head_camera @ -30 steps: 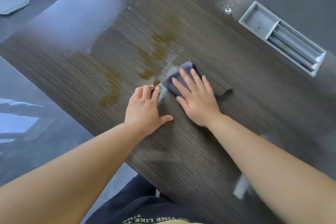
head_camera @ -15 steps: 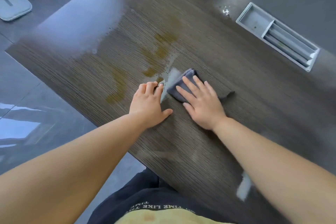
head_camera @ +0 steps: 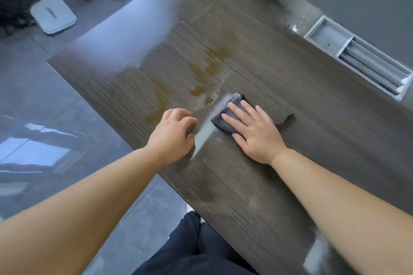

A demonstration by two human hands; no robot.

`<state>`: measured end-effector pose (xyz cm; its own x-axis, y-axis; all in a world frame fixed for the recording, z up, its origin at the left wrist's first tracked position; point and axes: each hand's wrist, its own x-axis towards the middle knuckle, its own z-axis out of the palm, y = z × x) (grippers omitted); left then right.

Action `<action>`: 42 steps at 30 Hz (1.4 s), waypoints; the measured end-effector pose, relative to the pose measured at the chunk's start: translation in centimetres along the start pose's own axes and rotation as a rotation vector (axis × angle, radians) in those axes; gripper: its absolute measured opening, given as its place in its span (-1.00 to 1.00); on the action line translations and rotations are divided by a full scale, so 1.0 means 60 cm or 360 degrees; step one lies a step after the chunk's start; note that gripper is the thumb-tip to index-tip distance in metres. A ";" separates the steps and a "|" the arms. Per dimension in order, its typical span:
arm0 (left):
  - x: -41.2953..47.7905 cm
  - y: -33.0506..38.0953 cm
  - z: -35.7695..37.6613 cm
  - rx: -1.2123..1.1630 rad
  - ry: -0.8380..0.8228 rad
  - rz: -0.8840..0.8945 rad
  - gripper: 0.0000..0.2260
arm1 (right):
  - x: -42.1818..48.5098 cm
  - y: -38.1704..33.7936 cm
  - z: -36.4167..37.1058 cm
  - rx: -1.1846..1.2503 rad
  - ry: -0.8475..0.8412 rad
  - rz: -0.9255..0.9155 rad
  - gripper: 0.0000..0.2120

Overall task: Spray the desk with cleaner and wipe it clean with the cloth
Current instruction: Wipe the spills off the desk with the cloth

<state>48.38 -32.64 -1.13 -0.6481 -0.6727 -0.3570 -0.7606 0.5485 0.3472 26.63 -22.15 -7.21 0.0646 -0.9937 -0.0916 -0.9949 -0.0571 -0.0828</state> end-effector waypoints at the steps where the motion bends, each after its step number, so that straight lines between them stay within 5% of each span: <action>1: -0.012 -0.008 0.003 -0.0003 0.0000 -0.0046 -0.60 | 0.012 0.015 -0.005 0.0005 0.0017 0.0171 -0.51; 5: -0.051 -0.036 0.020 0.0000 0.0074 -0.0260 -0.56 | 0.081 -0.046 -0.019 0.0124 -0.0011 0.1123 -0.48; 7: -0.066 -0.046 0.024 -0.0003 0.0096 -0.0367 -0.52 | 0.081 -0.107 -0.014 0.0154 -0.0062 0.0918 -0.47; 10: -0.077 -0.065 0.020 0.0018 0.0135 -0.0463 -0.44 | 0.034 -0.127 -0.002 0.0114 -0.0125 0.0066 -0.47; 12: -0.077 -0.080 0.014 0.0031 0.0152 -0.0495 -0.40 | 0.034 -0.082 -0.009 0.0063 -0.0209 -0.0227 -0.46; 14: -0.073 -0.094 0.005 0.0029 0.0169 -0.0520 -0.38 | 0.063 -0.037 -0.012 -0.0003 -0.0186 -0.0053 -0.47; 16: -0.065 -0.107 -0.003 0.0022 0.0176 -0.0521 -0.38 | 0.100 -0.033 -0.019 0.0052 -0.0164 0.0471 -0.49; 19: -0.056 -0.123 -0.012 -0.0006 0.0171 -0.0491 -0.36 | 0.128 -0.115 -0.018 0.0102 -0.0123 0.0907 -0.46; 22: -0.057 -0.143 -0.018 -0.0018 0.0136 -0.0484 -0.31 | 0.090 -0.193 -0.004 0.0100 -0.0102 0.0316 -0.42; 25: -0.059 -0.169 -0.024 -0.0012 0.0107 -0.0452 -0.31 | 0.077 -0.148 -0.013 0.0049 -0.0287 -0.0274 -0.40; 27: -0.060 -0.184 -0.030 0.0025 0.0121 -0.0416 -0.34 | 0.099 -0.116 -0.019 0.0007 -0.0196 -0.0083 -0.43; 31: -0.061 -0.201 -0.030 0.0184 0.0127 -0.0258 -0.36 | 0.143 -0.195 -0.007 0.0060 -0.0153 0.0779 -0.46; 37: -0.062 -0.215 -0.032 0.0190 0.0029 -0.0163 -0.36 | 0.047 -0.273 0.017 0.0039 -0.0096 -0.0026 -0.50; 42: -0.053 -0.221 -0.042 0.0242 -0.0008 -0.0104 -0.42 | 0.170 -0.260 -0.011 0.0064 -0.0166 0.0147 -0.48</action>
<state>60.61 -39.03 -2.43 -0.5970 -0.7071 -0.3789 -0.7978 0.5727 0.1883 42.74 -31.46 -6.21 -0.0170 -0.9790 -0.2033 -0.9932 0.0399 -0.1091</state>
